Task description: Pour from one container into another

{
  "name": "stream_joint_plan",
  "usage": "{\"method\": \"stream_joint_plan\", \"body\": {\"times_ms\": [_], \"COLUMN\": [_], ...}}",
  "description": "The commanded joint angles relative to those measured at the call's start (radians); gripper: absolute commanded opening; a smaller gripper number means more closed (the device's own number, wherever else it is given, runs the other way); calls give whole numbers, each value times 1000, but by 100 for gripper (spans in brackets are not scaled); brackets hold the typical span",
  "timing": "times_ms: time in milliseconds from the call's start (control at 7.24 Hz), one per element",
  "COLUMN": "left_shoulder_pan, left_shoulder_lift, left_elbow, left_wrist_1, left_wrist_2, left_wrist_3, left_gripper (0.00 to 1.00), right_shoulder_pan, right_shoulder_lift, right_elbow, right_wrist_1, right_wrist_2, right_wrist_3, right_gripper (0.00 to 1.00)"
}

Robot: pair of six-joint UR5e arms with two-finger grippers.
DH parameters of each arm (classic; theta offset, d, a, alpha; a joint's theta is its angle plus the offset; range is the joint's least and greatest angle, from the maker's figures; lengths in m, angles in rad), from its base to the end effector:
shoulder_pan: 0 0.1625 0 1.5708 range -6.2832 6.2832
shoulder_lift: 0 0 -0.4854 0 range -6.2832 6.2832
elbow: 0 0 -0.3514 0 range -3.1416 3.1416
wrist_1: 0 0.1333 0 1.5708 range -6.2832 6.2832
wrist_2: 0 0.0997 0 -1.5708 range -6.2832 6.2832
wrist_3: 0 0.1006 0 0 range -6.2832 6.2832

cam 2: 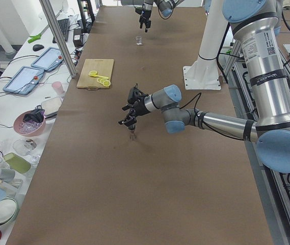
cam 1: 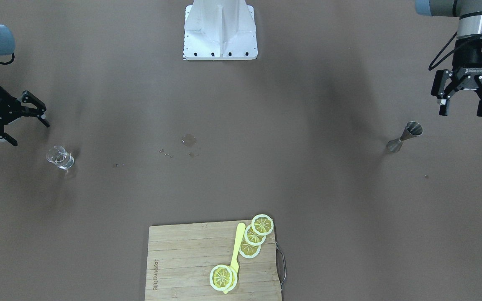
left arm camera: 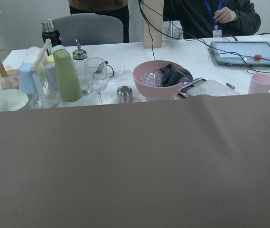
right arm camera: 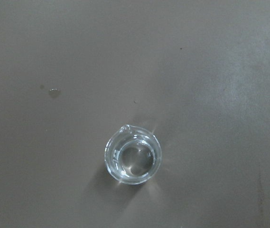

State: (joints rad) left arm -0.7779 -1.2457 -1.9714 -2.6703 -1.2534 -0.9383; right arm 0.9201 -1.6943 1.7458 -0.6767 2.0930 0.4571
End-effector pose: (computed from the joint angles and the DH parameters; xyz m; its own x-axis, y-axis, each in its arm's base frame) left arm 0.1138 -0.3433 0.5408 0.7369 0.0624 -0.6731 0.5408 0.5428 0.6425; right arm -0.1884 -0.3847 0.5963 0.5555 -0.5544 0.6198 0.1219 0.7916 0.5988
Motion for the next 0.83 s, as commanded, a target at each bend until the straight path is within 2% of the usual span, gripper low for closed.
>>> {"method": "stream_joint_plan", "body": {"times_ms": [0, 138, 276, 414, 553, 691], "left_shoulder_pan": [173, 254, 299, 345, 444, 518], "left_shoulder_lift": [12, 11, 11, 9, 8, 11], "left_elbow": [37, 67, 95, 123, 147, 155], "left_wrist_1": [-83, -152, -216, -226, -229, -230], "left_wrist_2": [295, 442, 487, 541, 675, 737], "left_wrist_3": [-49, -53, -82, -138, -180, -204], "left_gripper": [97, 97, 97, 97, 97, 97], "right_shoulder_pan": [-33, -44, -47, -62, -88, -93], "right_shoulder_lift": [-8, -25, -19, -2, 7, 7], "right_elbow": [-16, -29, -52, -107, -136, -146], "right_wrist_1": [133, 226, 297, 380, 464, 479], "right_wrist_2": [-94, -152, -159, -168, -210, -214], "right_wrist_3": [12, 12, 20, 62, 137, 147], "right_gripper": [100, 100, 97, 97, 98, 99]}}
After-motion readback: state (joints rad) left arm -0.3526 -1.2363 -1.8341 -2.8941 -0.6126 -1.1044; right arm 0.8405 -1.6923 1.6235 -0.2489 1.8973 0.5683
